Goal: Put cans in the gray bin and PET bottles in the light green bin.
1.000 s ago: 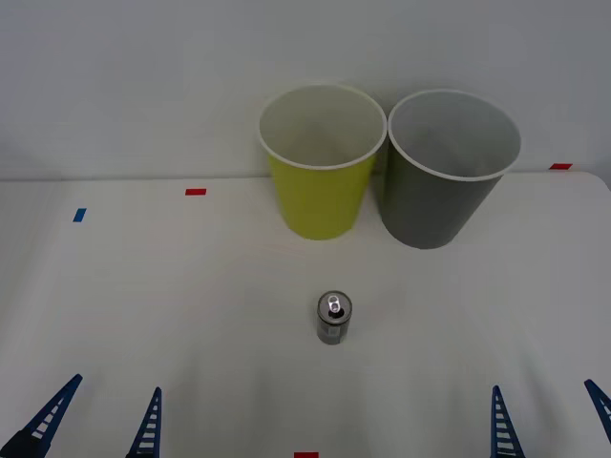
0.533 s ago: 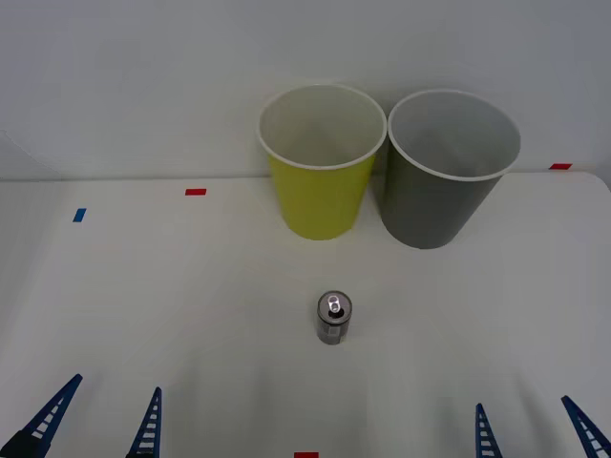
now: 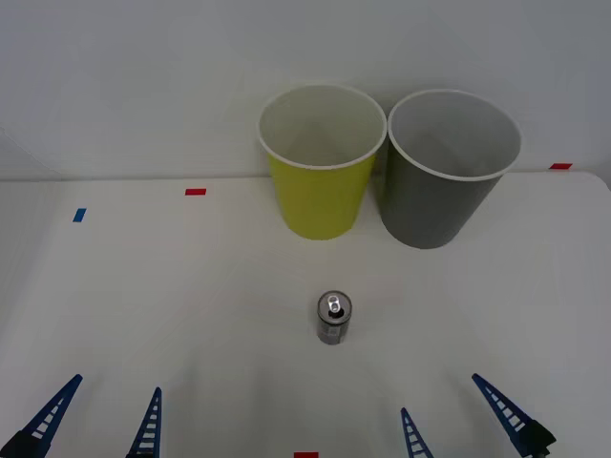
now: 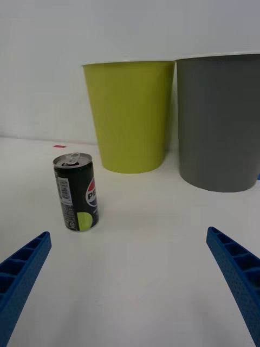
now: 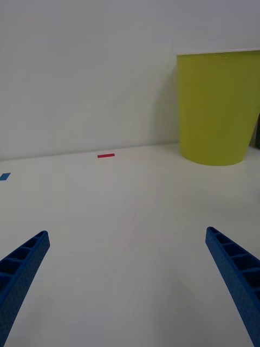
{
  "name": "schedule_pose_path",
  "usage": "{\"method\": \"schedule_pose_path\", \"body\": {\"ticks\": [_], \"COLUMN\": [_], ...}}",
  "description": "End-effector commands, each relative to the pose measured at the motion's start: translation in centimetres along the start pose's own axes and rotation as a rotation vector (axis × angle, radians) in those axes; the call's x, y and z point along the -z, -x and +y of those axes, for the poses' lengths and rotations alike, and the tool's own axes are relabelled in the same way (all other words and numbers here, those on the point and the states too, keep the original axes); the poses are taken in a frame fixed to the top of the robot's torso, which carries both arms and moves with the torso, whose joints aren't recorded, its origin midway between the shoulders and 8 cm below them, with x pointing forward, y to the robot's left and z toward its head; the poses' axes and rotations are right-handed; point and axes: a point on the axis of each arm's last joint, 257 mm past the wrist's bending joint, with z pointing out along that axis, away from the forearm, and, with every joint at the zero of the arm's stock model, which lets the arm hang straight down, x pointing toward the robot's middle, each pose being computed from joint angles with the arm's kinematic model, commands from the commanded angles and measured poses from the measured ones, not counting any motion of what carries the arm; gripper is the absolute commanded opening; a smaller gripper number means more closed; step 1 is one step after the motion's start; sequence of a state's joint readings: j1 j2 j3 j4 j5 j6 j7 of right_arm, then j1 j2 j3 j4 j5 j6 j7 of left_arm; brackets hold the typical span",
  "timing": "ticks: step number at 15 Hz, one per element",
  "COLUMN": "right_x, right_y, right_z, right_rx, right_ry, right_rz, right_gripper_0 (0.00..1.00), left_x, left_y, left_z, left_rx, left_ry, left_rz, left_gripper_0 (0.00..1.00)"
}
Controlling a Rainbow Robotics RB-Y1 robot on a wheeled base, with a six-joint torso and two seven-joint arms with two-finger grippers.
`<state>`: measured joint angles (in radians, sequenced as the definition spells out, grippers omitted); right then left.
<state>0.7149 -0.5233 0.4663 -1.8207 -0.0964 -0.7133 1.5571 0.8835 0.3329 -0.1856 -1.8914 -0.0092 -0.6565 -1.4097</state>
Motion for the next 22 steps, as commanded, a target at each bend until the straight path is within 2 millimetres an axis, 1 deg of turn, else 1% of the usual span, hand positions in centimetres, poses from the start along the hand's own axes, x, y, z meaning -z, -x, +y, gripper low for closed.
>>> {"method": "schedule_pose_path", "body": {"ticks": [1,4,7,8,10,12,15,17,22], "right_x": [-2.5,-5.7,-8.5,-9.4,-11.1,-12.8,-14.1,-14.6,-15.2], "right_y": [-0.6,-1.1,-2.4,-2.3,-2.5,-2.3,-2.0,-1.7,-1.7], "right_z": [1.8,3.1,3.1,3.2,4.3,4.9,5.6,5.8,6.1], "right_rx": [-0.020,-0.035,-0.032,-0.025,-0.027,-0.035,-0.047,-0.044,-0.045], "right_ry": [0.076,0.109,0.099,0.103,0.119,0.122,0.117,0.116,0.109], "right_rz": [0.017,0.014,-0.030,-0.041,-0.026,-0.019,-0.020,-0.026,-0.022], "right_gripper_0": [1.00,1.00,1.00,1.00,1.00,1.00,1.00,1.00,1.00], "left_x": [0.0,0.0,0.0,0.0,0.0,0.0,0.0,0.0,0.0], "left_y": [0.0,0.0,0.0,0.0,0.0,0.0,0.0,0.0,0.0], "left_z": [0.0,0.0,0.0,0.0,0.0,0.0,0.0,0.0,0.0], "left_rx": [0.000,0.000,0.000,0.000,0.000,0.000,0.000,0.000,0.000], "left_ry": [0.000,0.000,0.000,0.000,0.000,0.000,0.000,0.000,0.000], "left_rz": [0.000,0.000,0.000,0.000,0.000,0.000,0.000,0.000,0.000], "left_gripper_0": [1.00,1.00,1.00,1.00,1.00,1.00,1.00,1.00,1.00]}}
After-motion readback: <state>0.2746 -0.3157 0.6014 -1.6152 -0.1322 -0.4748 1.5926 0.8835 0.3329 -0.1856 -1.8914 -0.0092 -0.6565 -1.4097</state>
